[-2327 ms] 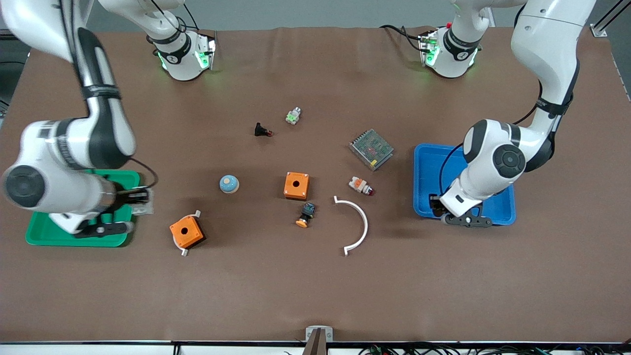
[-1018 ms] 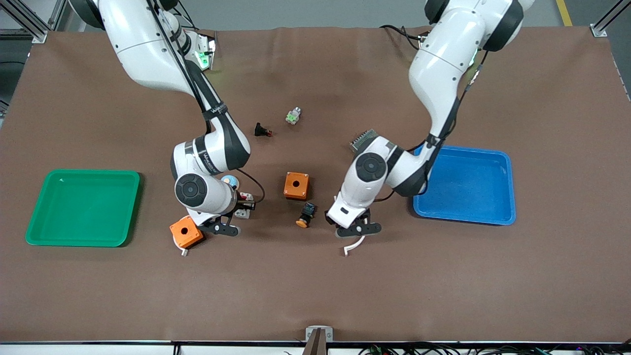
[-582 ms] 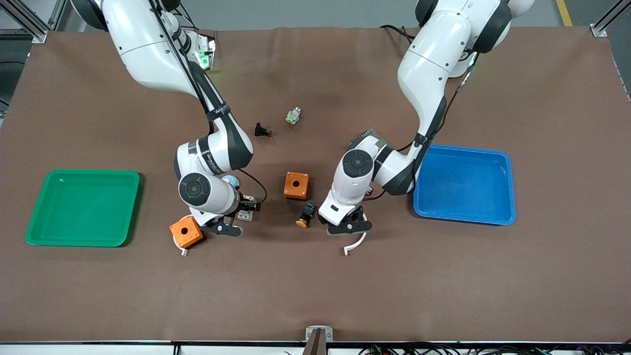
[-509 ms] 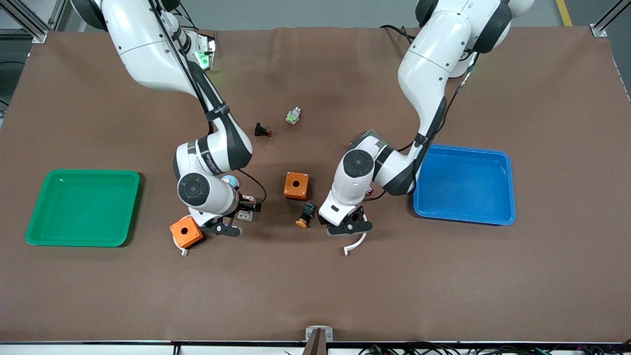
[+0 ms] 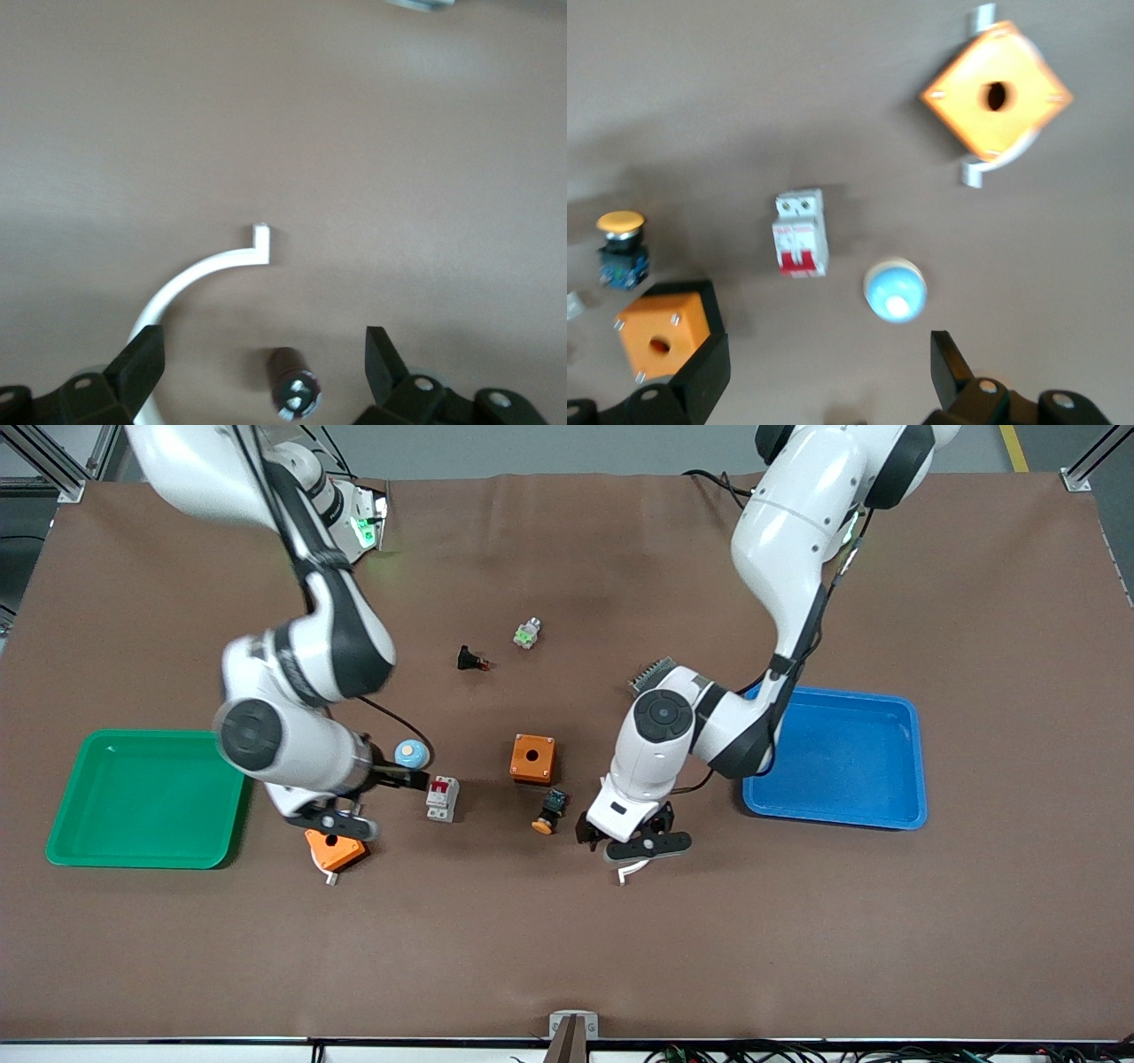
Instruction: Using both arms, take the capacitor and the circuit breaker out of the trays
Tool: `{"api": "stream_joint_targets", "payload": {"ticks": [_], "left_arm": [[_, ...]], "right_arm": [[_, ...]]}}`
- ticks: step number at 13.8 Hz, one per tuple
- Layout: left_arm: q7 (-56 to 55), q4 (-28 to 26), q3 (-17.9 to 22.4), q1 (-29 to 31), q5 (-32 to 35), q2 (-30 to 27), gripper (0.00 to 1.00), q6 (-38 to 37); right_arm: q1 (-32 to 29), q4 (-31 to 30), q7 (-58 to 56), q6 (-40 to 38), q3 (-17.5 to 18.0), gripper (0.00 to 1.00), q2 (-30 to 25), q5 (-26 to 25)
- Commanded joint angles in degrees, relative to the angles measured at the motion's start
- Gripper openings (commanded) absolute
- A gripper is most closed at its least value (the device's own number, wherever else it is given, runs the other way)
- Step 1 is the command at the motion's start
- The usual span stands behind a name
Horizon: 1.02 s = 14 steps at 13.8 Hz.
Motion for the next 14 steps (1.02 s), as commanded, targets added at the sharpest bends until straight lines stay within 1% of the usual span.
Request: {"api": "stream_joint_targets", "payload": {"ticks": [1, 2, 3, 5, 8, 9, 11, 14], "left_arm": [[3.59, -4.07, -0.50, 4.31, -0.39, -9.77, 1.00, -9.89], [5.26, -4.87, -0.59, 5.89, -0.65, -12.58, 1.00, -13.58], [5.54, -5.31, -0.68, 7.91, -1.27, -15.14, 1.00, -16.49], [7.63, -5.84, -0.68, 10.47, -2.50, -19.53, 1.00, -23.78], [21.31, -9.43, -0.68, 16.96, -2.68, -28.31, 1.00, -30.48], [26.41, -11.97, -0.59, 18.90, -2.68, -31.56, 1.00, -31.11], [32.84, -17.16, -0.50, 21.80, -2.33, -37.19, 1.00, -31.11], [38.66, -25.50, -0.50, 23.57, -1.89, -45.98, 1.00, -29.98]], "right_arm": [[-2.51, -2.35, -3.42, -5.23, 0.72, 1.00, -8.93, -6.02], [-3.03, -2.52, -5.01, -6.73, 0.64, 1.00, -11.39, -8.31], [-5.39, -2.96, -7.98, -7.70, 0.72, 1.00, -13.68, -8.95], [-9.61, -3.32, -18.94, -8.93, 0.72, 1.00, -16.94, -8.95], [-15.76, -3.41, -25.56, -11.83, 0.72, 1.00, -20.72, -8.95], [-17.43, -3.67, -28.98, -12.89, 0.72, 1.00, -21.95, -8.95], [-20.08, -6.91, -31.29, -12.37, 0.72, 1.00, -25.64, -8.87], [-21.85, -10.87, -32.97, -11.66, 0.72, 1.00, -29.08, -8.86]]}}
